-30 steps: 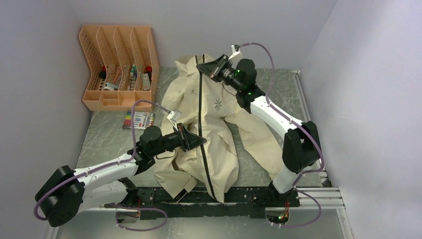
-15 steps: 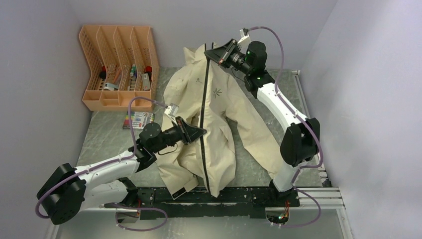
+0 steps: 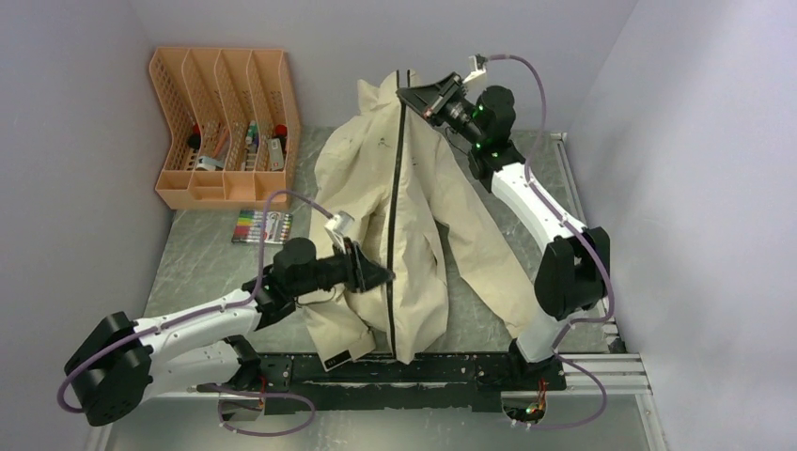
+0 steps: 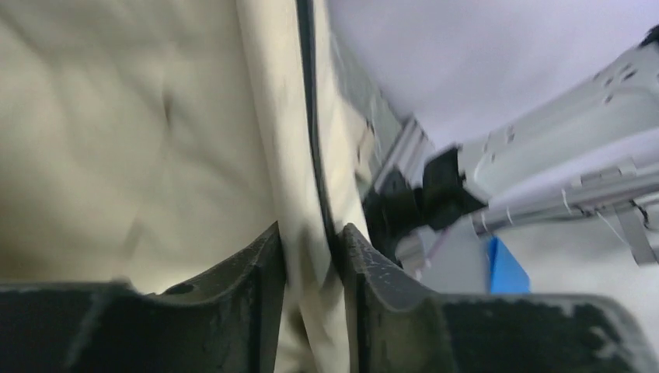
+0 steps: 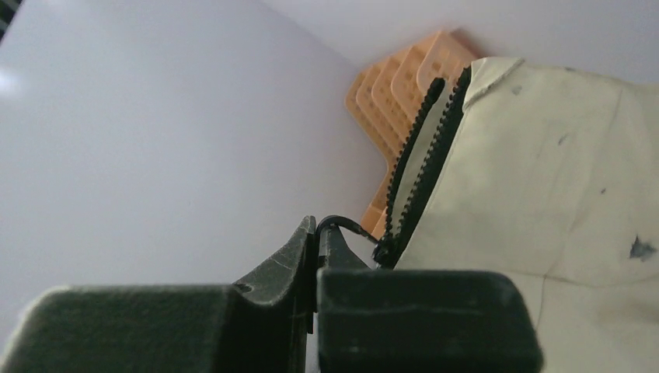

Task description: Zip up the jacket

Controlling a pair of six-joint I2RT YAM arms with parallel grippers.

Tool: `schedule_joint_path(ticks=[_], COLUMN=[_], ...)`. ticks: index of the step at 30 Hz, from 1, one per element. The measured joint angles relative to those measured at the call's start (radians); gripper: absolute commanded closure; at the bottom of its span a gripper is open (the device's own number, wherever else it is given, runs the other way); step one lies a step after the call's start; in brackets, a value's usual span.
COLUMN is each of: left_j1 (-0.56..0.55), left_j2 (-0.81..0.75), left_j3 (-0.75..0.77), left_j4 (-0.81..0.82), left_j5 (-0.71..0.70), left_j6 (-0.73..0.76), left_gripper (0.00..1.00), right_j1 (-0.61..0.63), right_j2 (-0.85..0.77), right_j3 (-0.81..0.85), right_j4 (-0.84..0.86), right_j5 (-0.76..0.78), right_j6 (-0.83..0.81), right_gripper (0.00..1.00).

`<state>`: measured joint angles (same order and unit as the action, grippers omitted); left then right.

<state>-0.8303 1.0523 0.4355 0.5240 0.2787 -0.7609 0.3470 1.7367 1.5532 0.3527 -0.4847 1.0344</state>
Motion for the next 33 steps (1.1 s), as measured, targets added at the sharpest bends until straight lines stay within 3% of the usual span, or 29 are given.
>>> schedule_joint_path(ticks=[2, 3, 8, 14, 24, 33], left_j1=[-0.031, -0.042, -0.051, -0.051, -0.042, 0.058], left_j2=[-0.013, -0.019, -0.043, -0.061, -0.011, 0.029], left_j3=[0.002, 0.012, 0.175, 0.449, 0.557, 0.572], left_j4=[-0.101, -0.177, -0.481, -0.656, -0.708, -0.665], left_j5=[0.021, 0.023, -0.051, -0.217, -0.414, -0.378], left_j6=[0.018, 0.031, 0.104, 0.196, 0.359, 0.446], left_gripper=[0.31, 0.27, 0.23, 0.17, 0.15, 0.18], right_j1=[-0.01, -0.01, 0.021, 0.104, 0.187, 0.194], right_j2=[-0.037, -0.056, -0.152, -0.235, -0.398, -0.511], right_j3=[-0.084, -0.122, -0.301, -0.397, -0.5, -0.561], right_j4=[0.095, 0.131, 0.259, 0.294, 0.261, 0.203], right_j5=[0.046, 0.059, 0.102, 0.108, 0.087, 0.027], right_j6=[0.018, 0.024, 0.05, 0.034, -0.018, -0.045], right_gripper=[1.0, 1.0, 1.0, 1.0, 1.0, 1.0])
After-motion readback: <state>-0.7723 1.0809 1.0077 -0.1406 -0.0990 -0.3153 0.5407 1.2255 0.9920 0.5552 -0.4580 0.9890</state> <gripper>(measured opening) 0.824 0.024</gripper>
